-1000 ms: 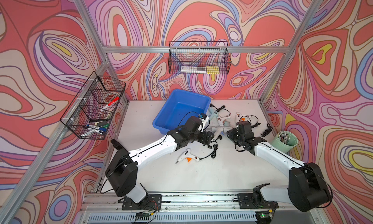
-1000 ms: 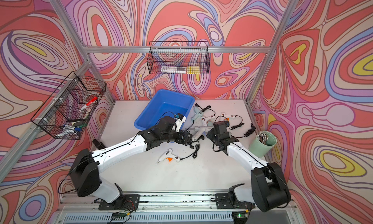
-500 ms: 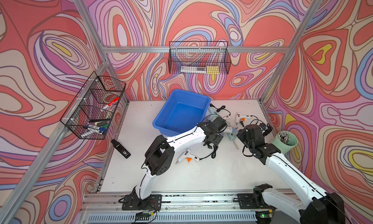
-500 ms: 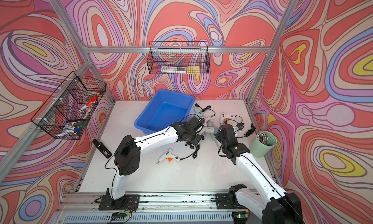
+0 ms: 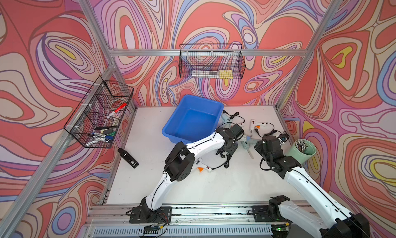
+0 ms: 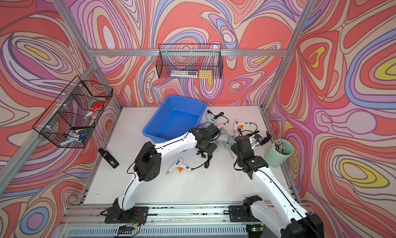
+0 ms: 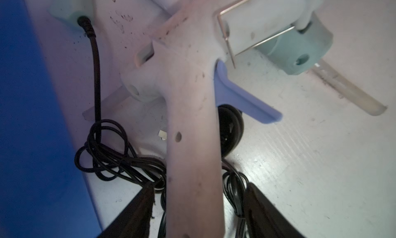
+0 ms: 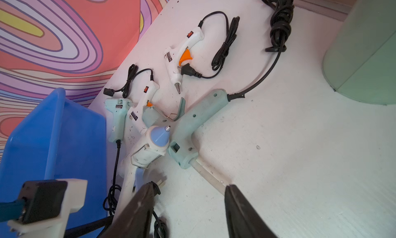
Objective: Put the hot melt glue gun into the storage box
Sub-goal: Pick up the hot melt adhesive gun from the center of the board.
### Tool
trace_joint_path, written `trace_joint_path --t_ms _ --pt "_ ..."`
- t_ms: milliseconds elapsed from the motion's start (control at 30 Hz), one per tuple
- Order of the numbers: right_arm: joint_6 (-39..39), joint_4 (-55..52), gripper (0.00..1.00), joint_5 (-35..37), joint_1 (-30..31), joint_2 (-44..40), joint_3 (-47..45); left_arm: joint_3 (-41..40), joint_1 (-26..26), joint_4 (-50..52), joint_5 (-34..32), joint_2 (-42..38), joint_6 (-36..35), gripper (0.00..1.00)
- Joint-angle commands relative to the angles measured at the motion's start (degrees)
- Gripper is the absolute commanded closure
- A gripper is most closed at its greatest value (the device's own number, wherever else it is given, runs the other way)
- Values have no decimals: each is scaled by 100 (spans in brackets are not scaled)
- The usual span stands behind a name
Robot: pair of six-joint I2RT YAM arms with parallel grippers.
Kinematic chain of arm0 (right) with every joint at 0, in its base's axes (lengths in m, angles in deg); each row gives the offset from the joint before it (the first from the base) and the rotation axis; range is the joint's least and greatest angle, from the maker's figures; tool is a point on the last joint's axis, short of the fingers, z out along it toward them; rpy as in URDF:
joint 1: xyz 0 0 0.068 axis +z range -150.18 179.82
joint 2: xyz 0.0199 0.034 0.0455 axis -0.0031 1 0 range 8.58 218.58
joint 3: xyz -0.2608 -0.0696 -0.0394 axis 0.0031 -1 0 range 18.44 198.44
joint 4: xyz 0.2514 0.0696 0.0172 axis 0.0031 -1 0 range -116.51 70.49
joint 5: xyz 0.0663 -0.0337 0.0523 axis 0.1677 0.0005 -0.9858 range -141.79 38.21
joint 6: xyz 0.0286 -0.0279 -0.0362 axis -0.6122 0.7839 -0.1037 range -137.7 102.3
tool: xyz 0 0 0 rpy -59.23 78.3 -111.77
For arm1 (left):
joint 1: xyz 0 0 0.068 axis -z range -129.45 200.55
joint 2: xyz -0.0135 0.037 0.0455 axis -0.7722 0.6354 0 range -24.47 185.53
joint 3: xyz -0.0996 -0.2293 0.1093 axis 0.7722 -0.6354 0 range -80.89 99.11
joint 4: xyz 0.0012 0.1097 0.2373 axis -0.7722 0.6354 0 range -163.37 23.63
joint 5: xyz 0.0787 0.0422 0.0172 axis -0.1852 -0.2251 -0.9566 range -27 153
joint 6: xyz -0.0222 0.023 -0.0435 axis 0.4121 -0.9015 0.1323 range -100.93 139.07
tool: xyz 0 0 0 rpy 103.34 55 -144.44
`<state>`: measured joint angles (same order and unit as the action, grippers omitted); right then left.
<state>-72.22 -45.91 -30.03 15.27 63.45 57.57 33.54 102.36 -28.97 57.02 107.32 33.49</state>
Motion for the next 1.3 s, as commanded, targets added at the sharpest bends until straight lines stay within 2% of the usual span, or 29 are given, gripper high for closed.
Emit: trace_joint_path --t_ms 0,67,167,333,367,533,633,867,1100,1267 --pt "74 -59 44 153 3 -99 -68 105 -100 217 43 167 104 31" --pt "60 -57 44 164 3 -115 -90 143 -115 207 85 228 108 39" --pt "49 -85 44 189 2 -150 -99 222 -123 246 124 303 114 58" --pt "60 -121 44 271 2 -261 -76 246 -114 329 116 57 115 97" --pt "64 -114 44 284 2 -286 -77 252 -114 342 108 -61 112 100" --pt "128 -64 45 363 3 -384 -79 339 -91 310 50 -785 -14 100" --pt "250 7 45 418 3 -458 -86 655 -61 446 -70 -1181 -153 100" --pt "591 65 37 642 3 -725 -94 1303 -68 493 -395 -1956 -627 100" --pt "888 -114 34 746 3 -896 50 2542 -261 889 -786 -1921 -1177 100" --pt "1031 -321 33 854 3 -947 155 2848 -575 817 -851 -2077 -1440 100"
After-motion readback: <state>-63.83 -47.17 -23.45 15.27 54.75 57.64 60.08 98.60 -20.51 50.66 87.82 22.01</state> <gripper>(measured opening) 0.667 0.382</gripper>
